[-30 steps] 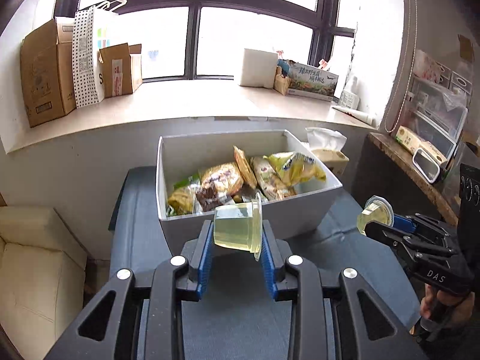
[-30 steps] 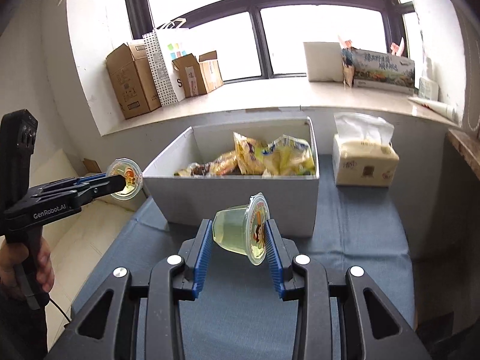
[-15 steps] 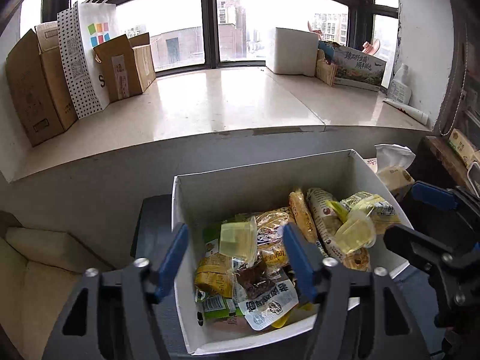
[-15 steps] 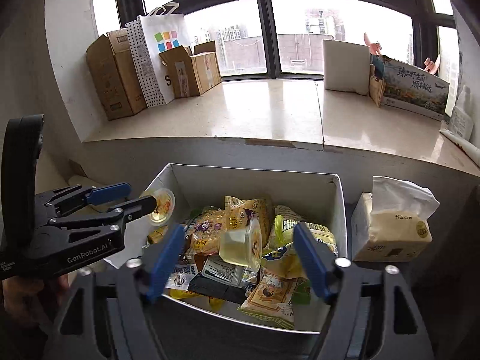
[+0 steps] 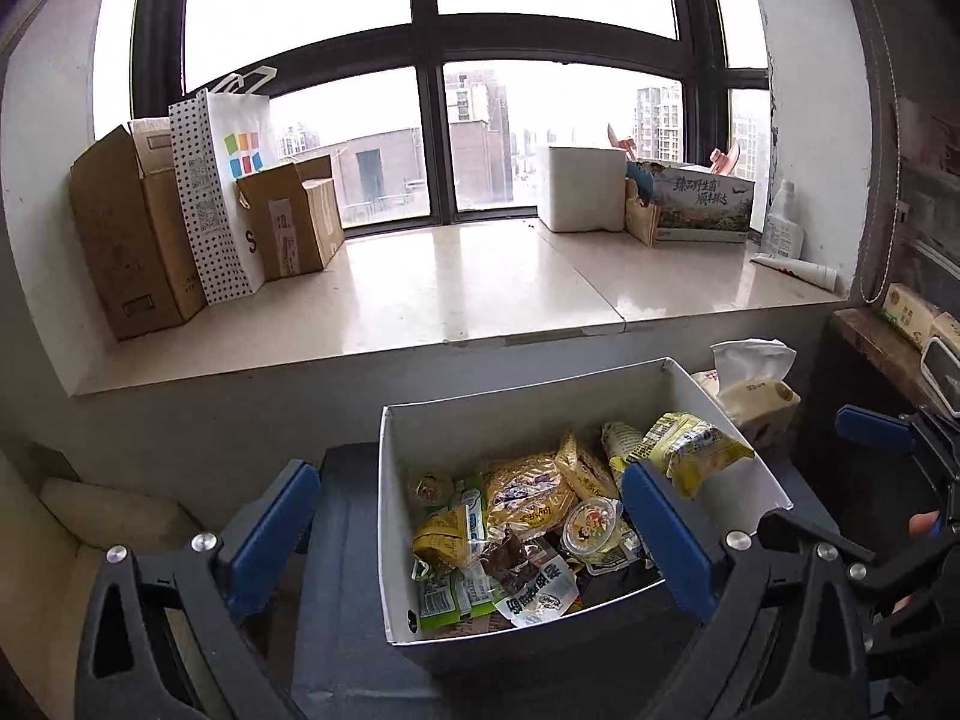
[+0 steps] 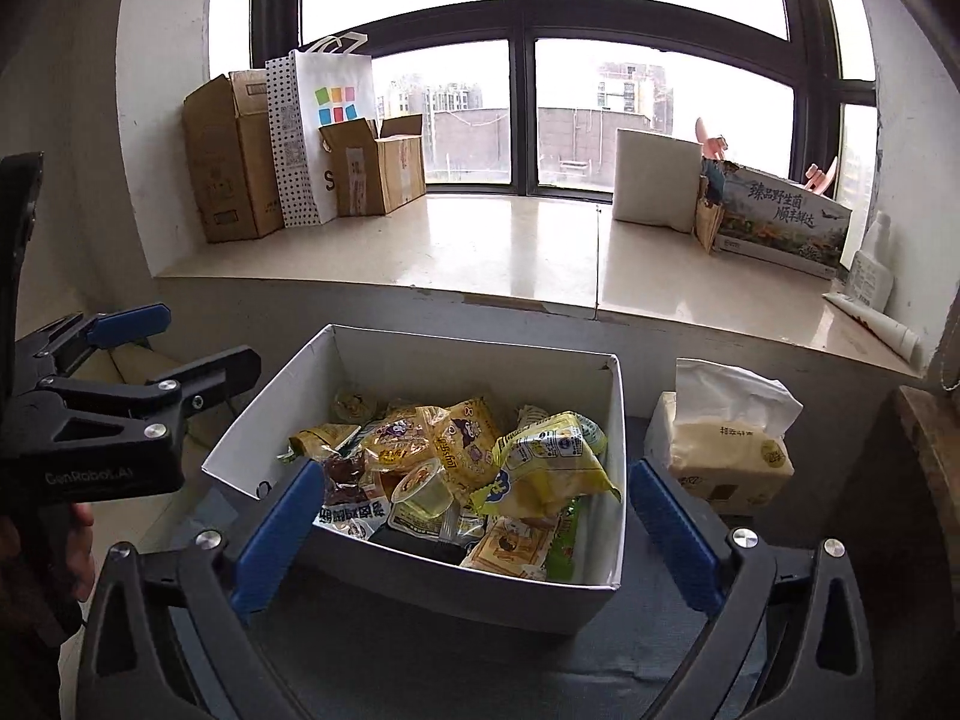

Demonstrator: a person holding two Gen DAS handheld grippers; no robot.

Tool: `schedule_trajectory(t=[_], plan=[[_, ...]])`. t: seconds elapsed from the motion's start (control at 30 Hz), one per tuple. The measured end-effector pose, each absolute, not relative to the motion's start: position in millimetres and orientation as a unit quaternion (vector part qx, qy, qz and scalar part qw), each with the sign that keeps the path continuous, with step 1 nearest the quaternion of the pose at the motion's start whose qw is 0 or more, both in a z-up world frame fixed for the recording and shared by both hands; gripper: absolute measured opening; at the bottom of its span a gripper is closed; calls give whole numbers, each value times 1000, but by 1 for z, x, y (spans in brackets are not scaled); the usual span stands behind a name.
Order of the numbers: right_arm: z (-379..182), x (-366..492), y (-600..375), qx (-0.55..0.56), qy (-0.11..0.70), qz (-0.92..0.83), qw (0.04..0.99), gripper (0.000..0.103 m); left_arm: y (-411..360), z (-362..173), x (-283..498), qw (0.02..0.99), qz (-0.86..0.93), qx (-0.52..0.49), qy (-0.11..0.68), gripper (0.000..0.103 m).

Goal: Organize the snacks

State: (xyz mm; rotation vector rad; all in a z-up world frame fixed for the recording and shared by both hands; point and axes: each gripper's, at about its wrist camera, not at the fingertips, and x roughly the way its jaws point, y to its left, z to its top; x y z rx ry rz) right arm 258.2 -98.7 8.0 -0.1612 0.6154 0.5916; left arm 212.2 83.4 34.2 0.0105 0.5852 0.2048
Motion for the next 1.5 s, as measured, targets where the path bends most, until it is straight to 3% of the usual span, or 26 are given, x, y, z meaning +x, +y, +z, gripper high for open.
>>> schedule_trajectory(t=[0.13,0.3,0.73,1.5], plan=[[33,212,-111,-84,245,299,918,103,71,54,171,960,118,9,253,103],[49,162,-129,-89,223,275,931,103,55,64,128,959,89,-7,271,103],[26,92,-190,-12,305,313,899,103,19,34,22,940,58,-48,333,103],[23,88,-189,-18,311,305,900,103,21,37,12,940,50,-66,331,103]])
